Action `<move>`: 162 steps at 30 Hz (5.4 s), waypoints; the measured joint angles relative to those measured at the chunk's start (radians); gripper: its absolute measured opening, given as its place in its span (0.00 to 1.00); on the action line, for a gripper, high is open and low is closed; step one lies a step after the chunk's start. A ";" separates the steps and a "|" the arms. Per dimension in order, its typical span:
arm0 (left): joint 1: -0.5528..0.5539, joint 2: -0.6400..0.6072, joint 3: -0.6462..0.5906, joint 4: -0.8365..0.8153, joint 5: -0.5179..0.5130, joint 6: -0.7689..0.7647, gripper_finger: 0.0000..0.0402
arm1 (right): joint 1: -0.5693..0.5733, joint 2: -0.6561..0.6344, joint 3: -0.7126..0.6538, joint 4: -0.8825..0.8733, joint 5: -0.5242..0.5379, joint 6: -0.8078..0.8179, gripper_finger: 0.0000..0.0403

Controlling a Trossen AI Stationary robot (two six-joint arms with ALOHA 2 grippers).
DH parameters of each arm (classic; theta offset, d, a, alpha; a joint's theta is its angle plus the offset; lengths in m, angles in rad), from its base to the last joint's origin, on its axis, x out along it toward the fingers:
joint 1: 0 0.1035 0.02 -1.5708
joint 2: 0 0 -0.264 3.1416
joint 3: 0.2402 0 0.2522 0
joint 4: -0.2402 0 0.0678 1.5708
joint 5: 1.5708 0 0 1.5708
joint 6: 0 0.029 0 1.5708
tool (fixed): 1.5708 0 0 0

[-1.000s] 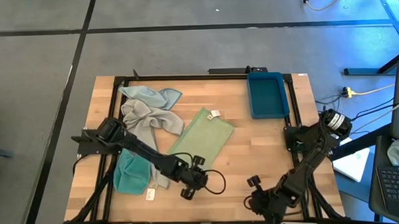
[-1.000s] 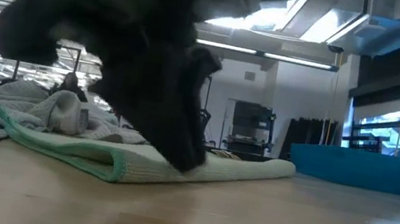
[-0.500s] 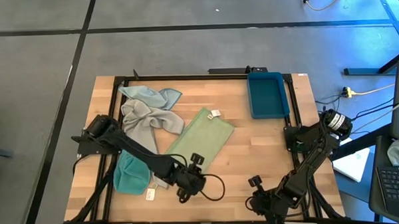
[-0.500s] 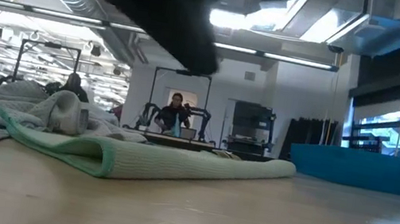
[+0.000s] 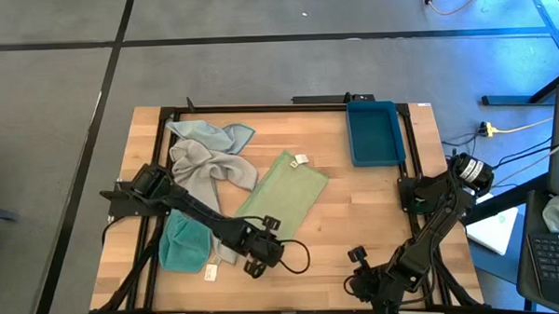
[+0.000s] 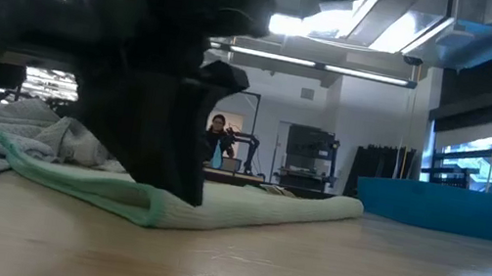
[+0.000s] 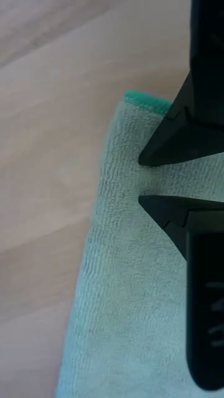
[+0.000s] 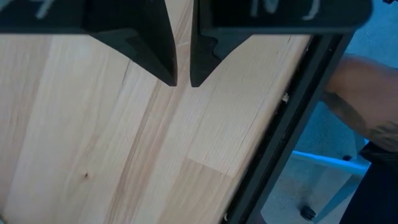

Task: Fold microfiber towels
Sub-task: Fold the green microfiber cloth

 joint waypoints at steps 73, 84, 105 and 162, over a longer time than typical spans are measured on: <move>-0.062 0.117 0.328 -0.226 -0.410 -0.299 0.21 | -0.203 0.225 0.000 0.322 0.145 -0.832 0.28; -0.086 0.117 0.328 -0.282 -0.418 -0.344 0.21 | -0.213 0.224 0.001 0.299 0.114 -0.835 0.08; -0.177 0.117 0.328 -0.309 -0.270 -0.242 0.21 | -0.193 0.224 0.000 0.303 0.136 -0.835 0.03; -0.145 0.123 0.253 -0.091 -0.157 -0.373 0.21 | -0.296 0.091 0.000 0.406 0.467 -0.701 0.03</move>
